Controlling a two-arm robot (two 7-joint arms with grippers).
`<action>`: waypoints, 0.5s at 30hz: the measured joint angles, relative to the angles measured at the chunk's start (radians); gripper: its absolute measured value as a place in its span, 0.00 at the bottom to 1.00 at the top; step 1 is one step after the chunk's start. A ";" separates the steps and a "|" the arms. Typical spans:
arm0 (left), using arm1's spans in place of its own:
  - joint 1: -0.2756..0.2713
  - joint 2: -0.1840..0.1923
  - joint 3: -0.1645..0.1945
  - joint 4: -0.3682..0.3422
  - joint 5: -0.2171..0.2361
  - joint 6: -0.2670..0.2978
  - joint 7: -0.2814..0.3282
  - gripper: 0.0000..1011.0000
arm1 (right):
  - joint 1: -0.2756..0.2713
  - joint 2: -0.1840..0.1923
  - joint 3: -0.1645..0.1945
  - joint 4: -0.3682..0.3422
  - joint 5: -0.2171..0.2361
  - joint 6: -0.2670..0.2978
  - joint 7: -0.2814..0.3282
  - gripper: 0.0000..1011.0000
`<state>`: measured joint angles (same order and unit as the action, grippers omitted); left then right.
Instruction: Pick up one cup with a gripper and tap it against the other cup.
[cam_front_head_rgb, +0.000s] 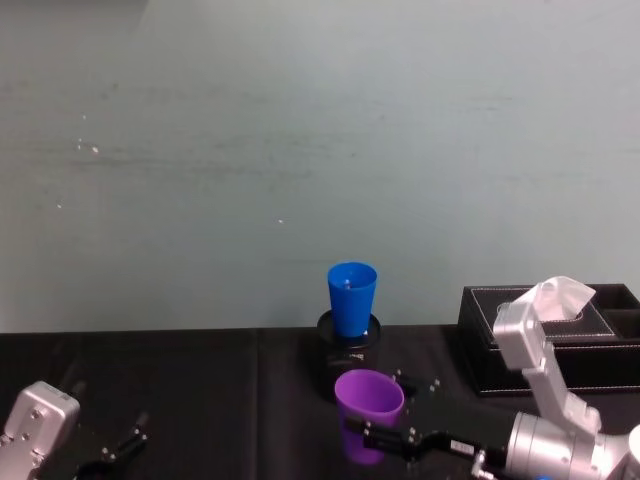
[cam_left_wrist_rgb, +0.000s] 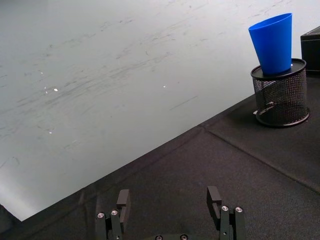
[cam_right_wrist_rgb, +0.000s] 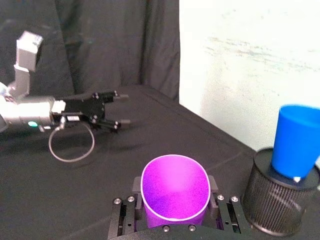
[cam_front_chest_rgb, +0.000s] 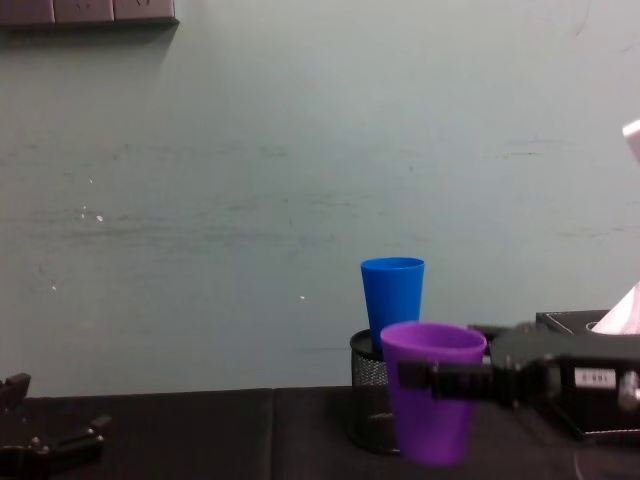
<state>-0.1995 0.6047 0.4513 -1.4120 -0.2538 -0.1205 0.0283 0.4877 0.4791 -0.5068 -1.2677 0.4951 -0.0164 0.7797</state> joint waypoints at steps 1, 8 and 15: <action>0.000 0.000 0.000 0.000 0.000 0.000 0.000 0.99 | 0.004 0.002 0.000 -0.006 0.004 0.007 0.001 0.72; 0.000 0.000 0.000 0.000 0.000 0.000 0.000 0.99 | 0.033 0.021 -0.008 -0.038 0.023 0.040 0.006 0.72; 0.000 0.000 0.000 0.000 0.000 0.000 0.000 0.99 | 0.071 0.029 -0.022 -0.037 0.029 0.046 0.005 0.72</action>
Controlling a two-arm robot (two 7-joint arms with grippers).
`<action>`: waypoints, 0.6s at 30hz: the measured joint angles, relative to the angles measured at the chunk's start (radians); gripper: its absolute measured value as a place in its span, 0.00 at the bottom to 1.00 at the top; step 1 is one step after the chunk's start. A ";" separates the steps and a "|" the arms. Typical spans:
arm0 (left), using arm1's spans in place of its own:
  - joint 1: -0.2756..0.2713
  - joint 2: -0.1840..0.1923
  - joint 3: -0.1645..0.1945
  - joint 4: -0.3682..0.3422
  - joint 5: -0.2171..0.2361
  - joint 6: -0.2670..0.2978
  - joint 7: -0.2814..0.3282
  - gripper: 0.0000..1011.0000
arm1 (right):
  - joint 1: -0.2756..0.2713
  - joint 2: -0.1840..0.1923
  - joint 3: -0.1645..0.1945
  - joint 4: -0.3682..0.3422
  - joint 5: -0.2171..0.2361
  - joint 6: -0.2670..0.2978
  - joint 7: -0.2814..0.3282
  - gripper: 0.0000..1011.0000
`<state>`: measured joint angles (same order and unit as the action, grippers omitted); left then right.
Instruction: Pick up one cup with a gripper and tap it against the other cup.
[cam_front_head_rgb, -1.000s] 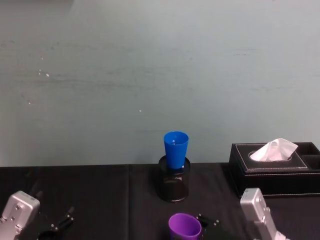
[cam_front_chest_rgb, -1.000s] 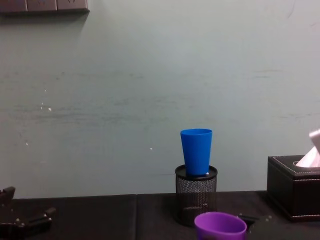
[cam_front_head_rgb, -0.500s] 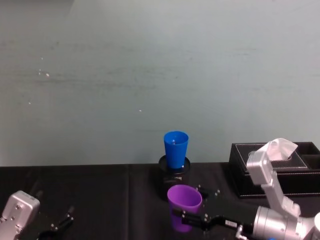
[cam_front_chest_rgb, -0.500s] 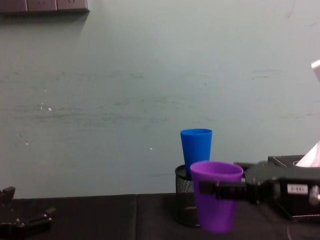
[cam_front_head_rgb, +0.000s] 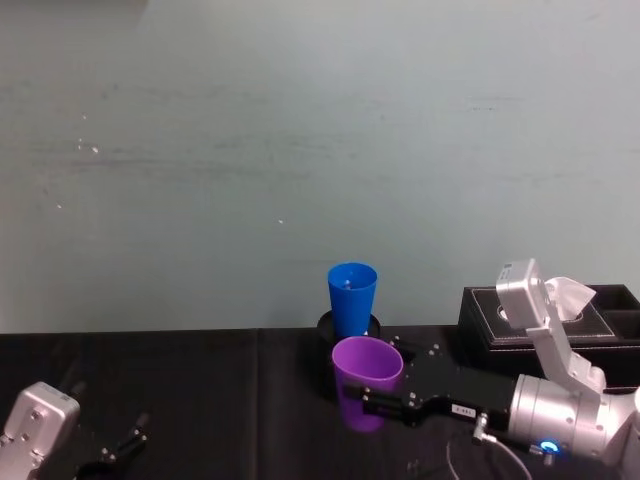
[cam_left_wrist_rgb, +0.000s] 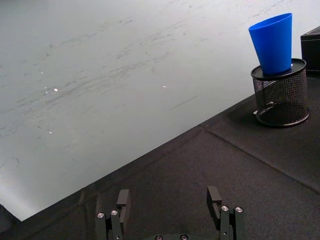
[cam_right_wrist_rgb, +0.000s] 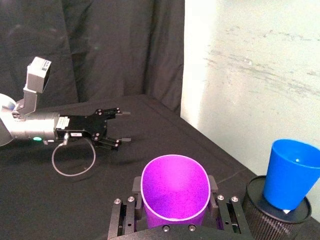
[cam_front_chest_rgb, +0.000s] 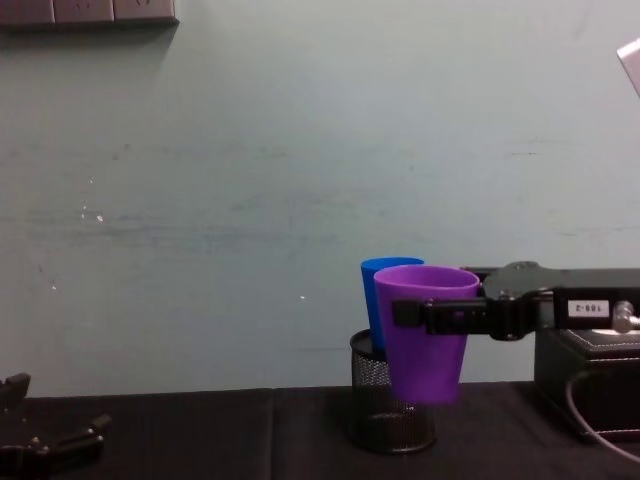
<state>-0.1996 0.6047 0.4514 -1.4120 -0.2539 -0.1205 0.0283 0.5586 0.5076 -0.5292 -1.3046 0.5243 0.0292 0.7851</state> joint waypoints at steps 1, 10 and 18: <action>0.000 0.000 0.000 0.000 0.000 0.000 0.000 0.99 | 0.005 0.000 -0.002 0.004 0.001 0.000 0.000 0.72; 0.000 0.000 0.000 0.000 0.000 0.000 0.000 0.99 | 0.057 -0.029 -0.017 0.080 0.006 -0.017 -0.011 0.72; 0.000 0.000 0.000 0.000 0.000 0.000 0.000 0.99 | 0.127 -0.087 -0.032 0.215 -0.003 -0.051 -0.008 0.72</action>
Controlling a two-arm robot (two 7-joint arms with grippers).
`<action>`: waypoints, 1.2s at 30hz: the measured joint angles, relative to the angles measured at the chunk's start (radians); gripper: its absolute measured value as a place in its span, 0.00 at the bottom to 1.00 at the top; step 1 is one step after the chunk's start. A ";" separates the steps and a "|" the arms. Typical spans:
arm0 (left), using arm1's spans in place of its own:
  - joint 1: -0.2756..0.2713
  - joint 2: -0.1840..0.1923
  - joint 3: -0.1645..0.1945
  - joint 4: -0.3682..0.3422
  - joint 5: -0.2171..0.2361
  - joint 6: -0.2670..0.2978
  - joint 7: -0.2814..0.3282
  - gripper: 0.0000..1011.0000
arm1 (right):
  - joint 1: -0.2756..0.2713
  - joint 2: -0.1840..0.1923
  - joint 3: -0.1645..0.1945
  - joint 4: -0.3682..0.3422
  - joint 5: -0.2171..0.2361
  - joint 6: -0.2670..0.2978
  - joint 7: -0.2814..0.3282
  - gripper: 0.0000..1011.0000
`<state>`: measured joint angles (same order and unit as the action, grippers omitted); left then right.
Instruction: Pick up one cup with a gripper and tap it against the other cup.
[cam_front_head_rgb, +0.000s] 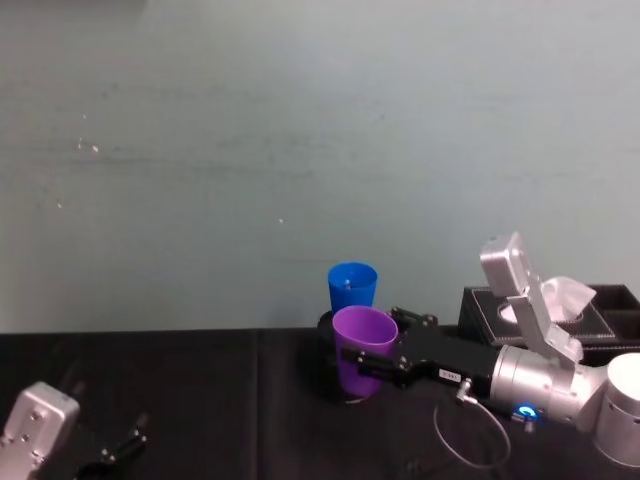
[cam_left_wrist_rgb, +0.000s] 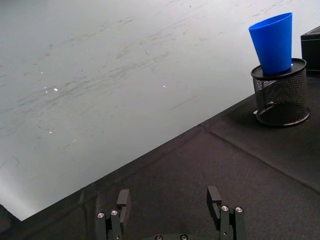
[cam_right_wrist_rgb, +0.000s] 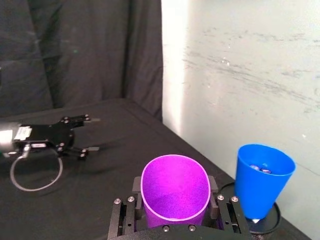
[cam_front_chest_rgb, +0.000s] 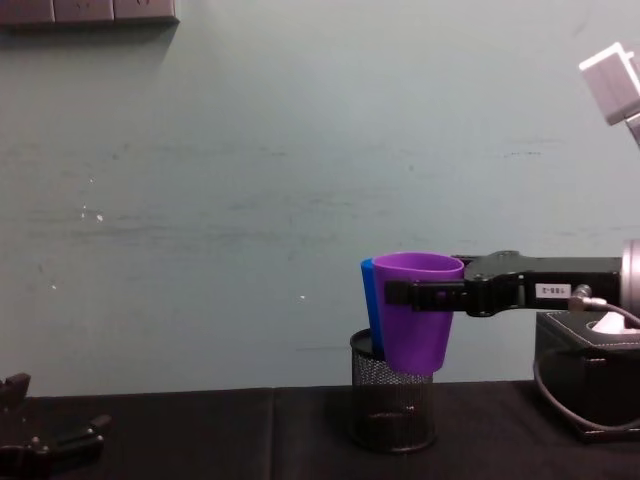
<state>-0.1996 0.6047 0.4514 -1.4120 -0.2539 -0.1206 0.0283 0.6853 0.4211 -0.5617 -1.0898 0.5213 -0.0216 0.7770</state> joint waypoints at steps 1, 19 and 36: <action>0.000 0.000 0.000 0.000 0.000 0.000 0.000 0.99 | 0.006 -0.006 -0.001 0.011 -0.002 -0.003 0.001 0.72; 0.000 0.000 0.000 0.000 0.000 0.000 0.000 0.99 | 0.126 -0.119 -0.006 0.271 -0.038 -0.060 0.036 0.72; 0.000 0.000 0.000 0.000 0.000 0.000 0.000 0.99 | 0.197 -0.191 0.025 0.435 -0.076 -0.113 0.043 0.72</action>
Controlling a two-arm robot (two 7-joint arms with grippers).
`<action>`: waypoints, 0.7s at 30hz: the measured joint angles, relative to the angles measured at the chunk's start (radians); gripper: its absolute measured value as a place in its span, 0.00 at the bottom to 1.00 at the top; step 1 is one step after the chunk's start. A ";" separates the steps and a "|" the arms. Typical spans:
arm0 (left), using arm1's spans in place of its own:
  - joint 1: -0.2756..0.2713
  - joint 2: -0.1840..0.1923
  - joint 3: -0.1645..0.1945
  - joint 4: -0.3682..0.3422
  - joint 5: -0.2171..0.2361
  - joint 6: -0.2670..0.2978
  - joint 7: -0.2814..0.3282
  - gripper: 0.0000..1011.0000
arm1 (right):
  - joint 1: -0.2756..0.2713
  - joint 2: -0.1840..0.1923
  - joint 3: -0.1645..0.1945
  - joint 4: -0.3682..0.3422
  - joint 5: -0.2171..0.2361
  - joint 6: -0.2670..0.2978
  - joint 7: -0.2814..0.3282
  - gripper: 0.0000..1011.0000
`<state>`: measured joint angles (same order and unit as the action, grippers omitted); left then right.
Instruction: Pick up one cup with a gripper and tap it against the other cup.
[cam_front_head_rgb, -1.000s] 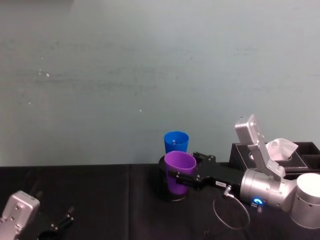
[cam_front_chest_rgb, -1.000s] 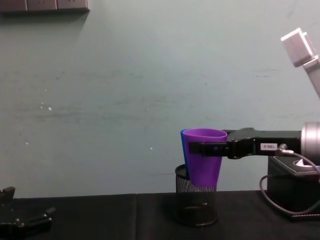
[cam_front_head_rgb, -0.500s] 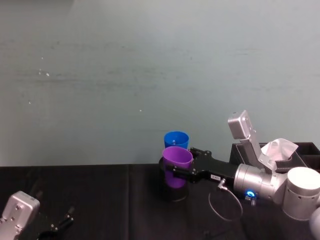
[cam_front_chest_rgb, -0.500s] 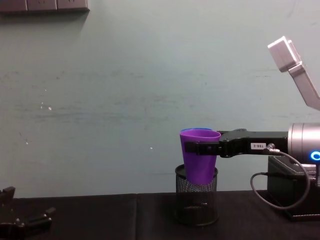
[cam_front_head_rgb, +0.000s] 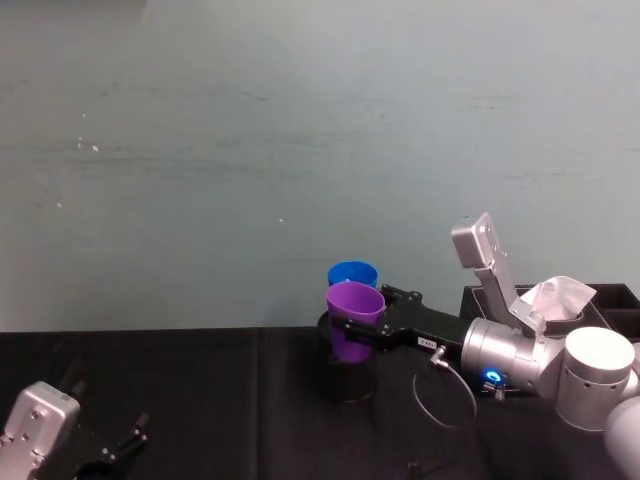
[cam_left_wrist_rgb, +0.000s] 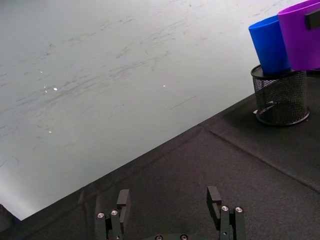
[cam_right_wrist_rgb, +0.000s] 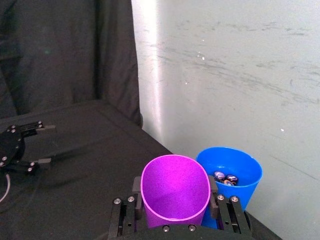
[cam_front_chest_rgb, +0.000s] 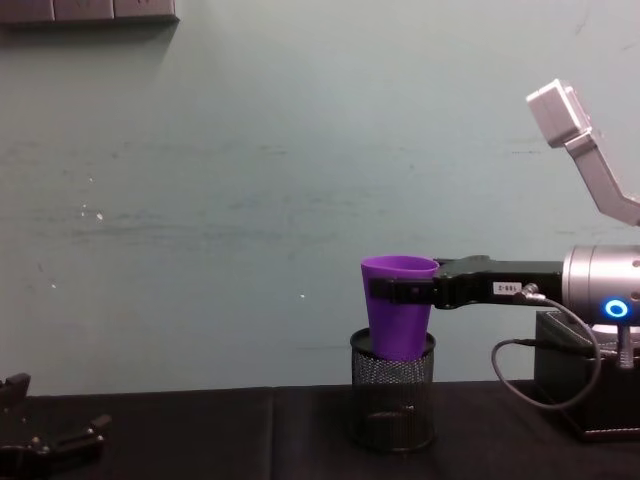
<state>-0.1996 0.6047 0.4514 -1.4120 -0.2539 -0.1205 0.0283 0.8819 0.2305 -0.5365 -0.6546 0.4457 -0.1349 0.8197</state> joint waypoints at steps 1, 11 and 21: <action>0.000 0.000 0.000 0.000 0.000 0.000 0.000 0.99 | 0.006 -0.006 0.005 0.014 -0.002 -0.005 0.000 0.72; 0.000 0.000 0.000 0.000 0.000 0.000 0.000 0.99 | 0.037 -0.035 0.025 0.076 -0.016 -0.028 0.007 0.72; 0.000 0.000 0.000 0.000 0.000 0.000 0.000 0.99 | 0.088 -0.068 0.046 0.168 -0.038 -0.055 0.023 0.72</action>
<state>-0.1995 0.6046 0.4514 -1.4120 -0.2539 -0.1205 0.0283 0.9702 0.1629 -0.4905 -0.4870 0.4076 -0.1899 0.8431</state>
